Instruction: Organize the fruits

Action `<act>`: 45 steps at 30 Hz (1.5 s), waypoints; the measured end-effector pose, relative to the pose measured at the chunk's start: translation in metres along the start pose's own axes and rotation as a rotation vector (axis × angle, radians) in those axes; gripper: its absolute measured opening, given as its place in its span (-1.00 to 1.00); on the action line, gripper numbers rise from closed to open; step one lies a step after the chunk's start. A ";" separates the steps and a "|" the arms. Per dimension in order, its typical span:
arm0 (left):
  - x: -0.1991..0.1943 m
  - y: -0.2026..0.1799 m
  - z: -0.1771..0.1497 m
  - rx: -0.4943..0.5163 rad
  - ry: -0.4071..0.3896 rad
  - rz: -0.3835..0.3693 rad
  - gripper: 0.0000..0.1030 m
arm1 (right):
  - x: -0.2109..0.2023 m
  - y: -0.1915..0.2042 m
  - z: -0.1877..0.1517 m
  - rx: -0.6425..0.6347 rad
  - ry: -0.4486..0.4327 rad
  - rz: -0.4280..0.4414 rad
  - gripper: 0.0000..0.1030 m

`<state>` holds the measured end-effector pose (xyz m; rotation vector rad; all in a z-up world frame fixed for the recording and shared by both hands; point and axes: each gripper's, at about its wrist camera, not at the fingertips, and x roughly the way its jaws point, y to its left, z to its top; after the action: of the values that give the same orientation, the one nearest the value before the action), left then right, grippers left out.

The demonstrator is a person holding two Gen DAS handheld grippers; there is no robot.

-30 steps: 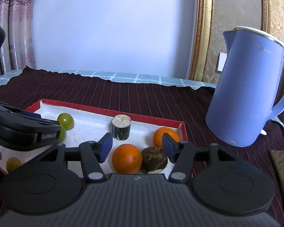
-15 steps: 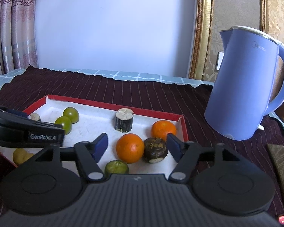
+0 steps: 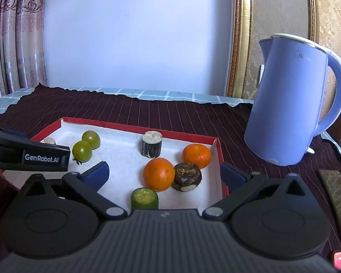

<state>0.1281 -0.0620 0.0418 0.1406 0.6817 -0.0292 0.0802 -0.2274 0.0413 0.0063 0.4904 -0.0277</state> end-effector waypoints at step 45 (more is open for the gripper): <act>-0.022 0.047 -0.085 -0.054 0.061 0.028 0.55 | -0.037 0.014 -0.061 -0.071 0.142 0.124 1.00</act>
<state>0.0607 -0.0036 -0.0039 0.0992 0.7405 0.0205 0.0191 -0.2114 0.0047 -0.0315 0.6319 0.1126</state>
